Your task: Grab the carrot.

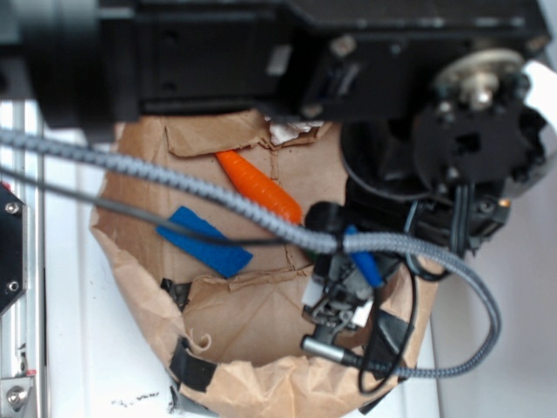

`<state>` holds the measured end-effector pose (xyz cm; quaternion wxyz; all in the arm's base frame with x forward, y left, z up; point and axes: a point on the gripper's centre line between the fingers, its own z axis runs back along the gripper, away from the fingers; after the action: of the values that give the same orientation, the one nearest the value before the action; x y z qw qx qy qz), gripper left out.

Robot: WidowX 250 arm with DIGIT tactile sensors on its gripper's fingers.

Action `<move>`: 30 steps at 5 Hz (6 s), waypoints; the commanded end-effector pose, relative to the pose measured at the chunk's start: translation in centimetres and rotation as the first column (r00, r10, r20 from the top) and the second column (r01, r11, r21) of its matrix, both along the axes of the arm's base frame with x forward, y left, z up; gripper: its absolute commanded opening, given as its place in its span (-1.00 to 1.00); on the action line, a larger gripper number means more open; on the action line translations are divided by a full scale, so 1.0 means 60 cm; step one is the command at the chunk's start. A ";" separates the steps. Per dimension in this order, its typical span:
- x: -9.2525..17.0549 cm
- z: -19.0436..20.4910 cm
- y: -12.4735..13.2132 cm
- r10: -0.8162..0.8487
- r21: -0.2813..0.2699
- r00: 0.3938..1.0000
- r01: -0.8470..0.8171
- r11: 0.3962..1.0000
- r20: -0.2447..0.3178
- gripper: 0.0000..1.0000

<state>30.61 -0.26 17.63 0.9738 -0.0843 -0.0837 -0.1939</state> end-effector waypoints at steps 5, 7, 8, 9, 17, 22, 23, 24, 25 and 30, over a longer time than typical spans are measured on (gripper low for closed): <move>-0.072 -0.106 0.063 -0.148 0.123 0.987 0.140 0.982 0.059 1.00; -0.066 -0.166 0.020 -0.129 0.179 0.988 0.112 0.977 0.083 1.00; -0.043 -0.187 0.015 -0.097 0.199 0.994 0.085 0.976 0.055 1.00; -0.033 -0.205 0.012 -0.091 0.223 0.995 0.082 0.971 0.031 1.00; -0.022 -0.171 0.059 -0.062 0.164 0.998 0.059 0.985 0.013 1.00; -0.015 -0.250 0.054 0.008 0.270 1.000 -0.012 0.963 0.017 -1.00; -0.014 -0.199 0.053 0.006 0.209 1.000 -0.002 0.978 -0.017 -1.00; -0.020 -0.151 0.056 0.002 0.152 1.000 0.001 0.988 -0.019 -1.00; -0.020 -0.151 0.056 0.002 0.152 1.000 0.001 0.988 -0.019 1.00; -0.020 -0.151 0.056 0.002 0.152 1.000 0.001 0.988 -0.019 1.00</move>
<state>28.73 3.31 6.52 0.9792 -0.0230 -0.0279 -0.1997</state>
